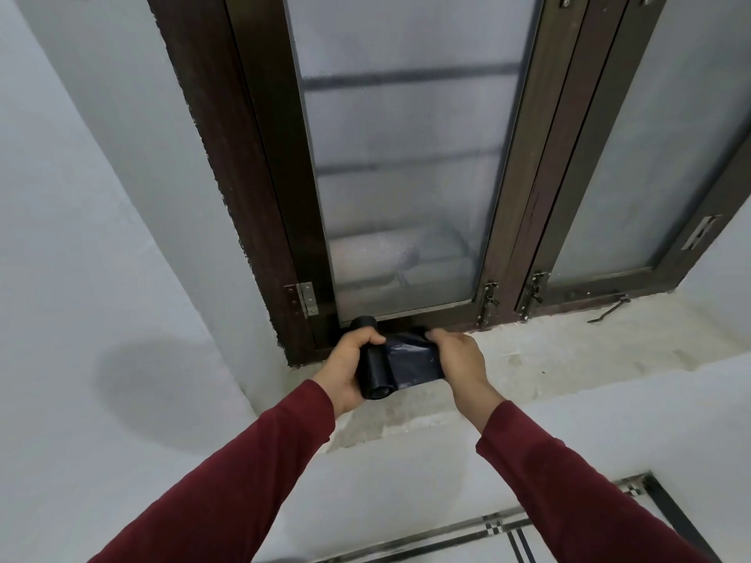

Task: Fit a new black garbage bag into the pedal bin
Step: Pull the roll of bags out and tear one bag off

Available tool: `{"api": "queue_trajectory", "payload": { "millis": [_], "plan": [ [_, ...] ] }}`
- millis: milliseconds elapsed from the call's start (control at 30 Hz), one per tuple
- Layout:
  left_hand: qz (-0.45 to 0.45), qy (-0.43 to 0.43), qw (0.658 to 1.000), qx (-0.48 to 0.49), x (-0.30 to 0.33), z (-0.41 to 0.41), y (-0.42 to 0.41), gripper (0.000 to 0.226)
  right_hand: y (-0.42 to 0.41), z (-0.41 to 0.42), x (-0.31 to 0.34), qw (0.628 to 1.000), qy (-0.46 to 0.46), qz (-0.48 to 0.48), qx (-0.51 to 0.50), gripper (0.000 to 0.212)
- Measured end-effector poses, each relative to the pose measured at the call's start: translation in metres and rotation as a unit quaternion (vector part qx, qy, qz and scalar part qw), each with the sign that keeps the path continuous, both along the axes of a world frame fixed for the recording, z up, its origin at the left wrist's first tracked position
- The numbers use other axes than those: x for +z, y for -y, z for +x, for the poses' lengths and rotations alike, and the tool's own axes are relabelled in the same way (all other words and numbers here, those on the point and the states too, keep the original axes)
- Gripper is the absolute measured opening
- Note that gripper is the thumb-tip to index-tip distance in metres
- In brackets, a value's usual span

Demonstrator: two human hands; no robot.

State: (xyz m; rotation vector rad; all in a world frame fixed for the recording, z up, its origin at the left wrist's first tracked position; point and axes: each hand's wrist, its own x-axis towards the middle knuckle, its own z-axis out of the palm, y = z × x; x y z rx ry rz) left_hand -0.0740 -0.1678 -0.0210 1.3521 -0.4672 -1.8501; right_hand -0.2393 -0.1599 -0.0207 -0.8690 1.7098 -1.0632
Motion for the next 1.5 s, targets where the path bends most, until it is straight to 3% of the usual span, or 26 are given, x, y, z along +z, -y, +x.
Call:
{"api": "queue_trajectory", "payload": {
  "millis": [67, 133, 233, 400, 533, 600, 667, 767, 867, 900, 1000, 1133, 1200, 1300, 1400, 1467, 1500],
  "plan": [
    [-0.005, 0.008, 1.000, -0.003, 0.003, 0.000, 0.000, 0.057, 0.000, -0.001, -0.003, 0.998, -0.020, 0.001, 0.057, 0.064],
    [-0.010, 0.010, 1.000, -0.018, 0.005, 0.000, -0.001, 0.062, -0.002, -0.003, -0.004, 0.990, -0.103, -0.021, 0.096, 0.077],
    [-0.013, 0.016, 0.999, -0.034, 0.008, -0.002, -0.001, 0.069, 0.002, -0.012, -0.009, 0.960, -0.231, -0.012, 0.160, 0.030],
    [0.000, -0.001, 0.999, -0.044, 0.008, 0.002, 0.000, 0.068, 0.006, -0.024, -0.011, 0.975, -0.164, -0.004, 0.147, 0.012],
    [0.003, 0.007, 0.998, -0.063, 0.006, 0.002, -0.004, 0.064, 0.004, -0.024, -0.004, 0.990, -0.027, -0.037, 0.136, 0.060],
    [0.004, 0.011, 0.997, -0.070, 0.008, -0.001, -0.006, 0.062, 0.004, -0.022, -0.001, 0.990, -0.004, -0.047, 0.135, 0.069],
    [0.003, 0.006, 0.997, -0.073, 0.010, -0.003, -0.006, 0.059, 0.005, -0.021, 0.003, 0.993, -0.004, -0.031, 0.113, 0.056],
    [-0.002, 0.010, 0.997, -0.074, 0.009, -0.005, -0.006, 0.065, 0.005, -0.025, 0.005, 0.996, -0.048, -0.012, 0.077, 0.016],
    [-0.012, -0.004, 0.997, -0.078, 0.005, -0.006, -0.006, 0.069, 0.002, -0.030, -0.001, 0.981, -0.154, -0.023, 0.119, 0.053],
    [-0.015, -0.006, 0.997, -0.079, 0.003, -0.007, -0.006, 0.067, 0.002, -0.030, -0.003, 0.972, -0.190, -0.026, 0.133, 0.056],
    [-0.020, -0.023, 0.997, -0.077, -0.001, -0.007, -0.006, 0.059, 0.006, -0.033, -0.008, 0.960, -0.227, -0.007, 0.166, 0.025],
    [-0.033, -0.040, 0.995, -0.089, -0.003, -0.005, -0.005, 0.050, 0.009, -0.037, -0.011, 0.966, -0.198, -0.001, 0.168, 0.019],
    [-0.034, -0.027, 0.994, -0.102, -0.003, -0.007, -0.006, 0.047, 0.010, -0.039, -0.009, 0.976, -0.138, 0.000, 0.167, 0.009],
    [-0.030, 0.002, 0.994, -0.105, -0.005, -0.008, -0.008, 0.049, 0.010, -0.040, -0.004, 0.980, -0.068, -0.023, 0.187, 0.039],
    [-0.024, 0.001, 0.996, -0.090, -0.006, -0.006, -0.007, 0.050, 0.011, -0.042, -0.002, 0.977, -0.061, -0.036, 0.200, 0.060],
    [-0.023, 0.018, 0.996, -0.084, -0.008, -0.004, -0.005, 0.052, 0.011, -0.042, 0.000, 0.980, -0.075, -0.015, 0.183, 0.053],
    [-0.024, 0.031, 0.996, -0.083, -0.008, -0.004, -0.004, 0.054, 0.011, -0.042, 0.001, 0.984, -0.076, -0.005, 0.162, 0.037]
  ]
}}
